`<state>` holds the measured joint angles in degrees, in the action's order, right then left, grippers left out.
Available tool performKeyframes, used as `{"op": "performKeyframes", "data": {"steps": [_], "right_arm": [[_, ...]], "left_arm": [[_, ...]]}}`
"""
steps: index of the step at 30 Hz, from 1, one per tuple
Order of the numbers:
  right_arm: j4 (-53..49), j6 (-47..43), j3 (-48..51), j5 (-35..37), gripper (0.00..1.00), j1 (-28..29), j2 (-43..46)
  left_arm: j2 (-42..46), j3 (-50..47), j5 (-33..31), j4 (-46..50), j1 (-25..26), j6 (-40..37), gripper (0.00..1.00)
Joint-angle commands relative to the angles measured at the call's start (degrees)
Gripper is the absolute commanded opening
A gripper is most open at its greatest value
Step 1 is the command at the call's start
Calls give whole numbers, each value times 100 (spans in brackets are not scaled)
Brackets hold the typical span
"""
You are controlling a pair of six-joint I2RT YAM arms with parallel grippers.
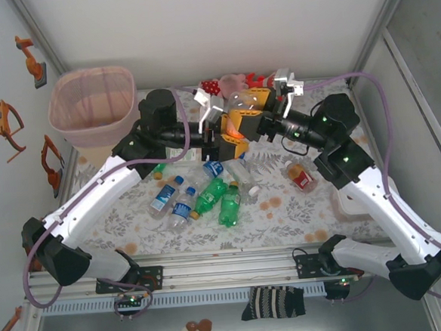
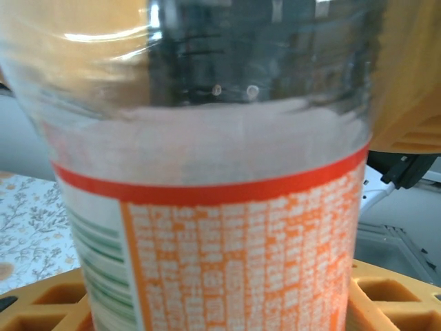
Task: Put the plastic bottles in the bin
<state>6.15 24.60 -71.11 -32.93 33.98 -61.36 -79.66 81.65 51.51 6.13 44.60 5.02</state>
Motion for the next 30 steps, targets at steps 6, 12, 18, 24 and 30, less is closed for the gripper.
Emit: {"op": "performKeyframes", "data": {"steps": [6, 12, 18, 24, 30], "right_arm": [[-780, -471, -254, 913, 78, 39, 426], [-1115, -577, -185, 1170, 78, 38, 588], [-1268, -632, -184, 1243, 78, 39, 643], [-1378, -674, -235, 1271, 78, 39, 609], [-1482, -724, -263, 1298, 78, 39, 620]], "left_arm": [[501, 110, -759, 497, -444, -317, 57], [775, 257, -1824, 1279, -1017, -415, 56], [771, 665, -2637, 2110, -1848, -348, 56], [442, 1347, -3252, 2934, -2776, -221, 55], [-131, 1909, -3335, 3550, -3716, -145, 54]]}}
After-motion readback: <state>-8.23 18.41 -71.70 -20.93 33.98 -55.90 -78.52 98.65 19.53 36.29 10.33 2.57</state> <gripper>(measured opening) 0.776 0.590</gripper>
